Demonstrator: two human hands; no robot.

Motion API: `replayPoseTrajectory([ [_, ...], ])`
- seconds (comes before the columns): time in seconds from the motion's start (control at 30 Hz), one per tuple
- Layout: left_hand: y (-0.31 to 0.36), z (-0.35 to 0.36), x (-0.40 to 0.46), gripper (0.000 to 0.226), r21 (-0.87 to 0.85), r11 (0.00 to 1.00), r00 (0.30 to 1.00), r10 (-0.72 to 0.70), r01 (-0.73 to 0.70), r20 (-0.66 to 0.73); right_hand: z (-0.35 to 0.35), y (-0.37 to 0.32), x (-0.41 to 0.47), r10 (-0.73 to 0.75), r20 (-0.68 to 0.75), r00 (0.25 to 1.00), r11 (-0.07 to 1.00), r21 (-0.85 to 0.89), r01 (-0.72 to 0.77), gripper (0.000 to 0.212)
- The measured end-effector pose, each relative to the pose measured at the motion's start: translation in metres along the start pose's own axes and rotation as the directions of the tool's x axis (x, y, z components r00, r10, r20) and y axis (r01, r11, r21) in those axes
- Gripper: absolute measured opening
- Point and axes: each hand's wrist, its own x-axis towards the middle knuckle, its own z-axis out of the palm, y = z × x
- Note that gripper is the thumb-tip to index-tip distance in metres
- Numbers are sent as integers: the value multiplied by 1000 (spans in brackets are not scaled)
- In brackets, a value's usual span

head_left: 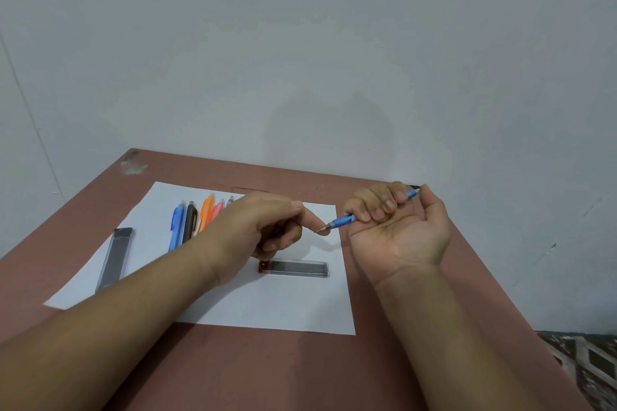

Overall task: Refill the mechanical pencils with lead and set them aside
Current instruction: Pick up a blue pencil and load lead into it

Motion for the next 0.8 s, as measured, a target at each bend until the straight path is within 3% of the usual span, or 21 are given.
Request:
replayPoseTrajectory([
  [0.37, 2, 0, -1, 39, -6, 1000, 1000, 1, 0, 14, -1, -1, 0, 6, 10, 1000, 1000, -8, -6, 33],
  [0.5, 5, 1, 0, 69, 42, 999, 999, -33, 33, 4, 0, -2, -1, -7, 6, 1000, 1000, -21, 7, 29],
  [0.63, 1, -1, 0, 48, 21, 999, 998, 32, -33, 46, 0, 0, 0, 2, 1, 1000, 1000, -2, -2, 31],
  [0.8, -3, -3, 1, 45, 10, 999, 998, 52, -52, 47, 0, 0, 0, -1, 6, 1000, 1000, -9, 1, 29],
])
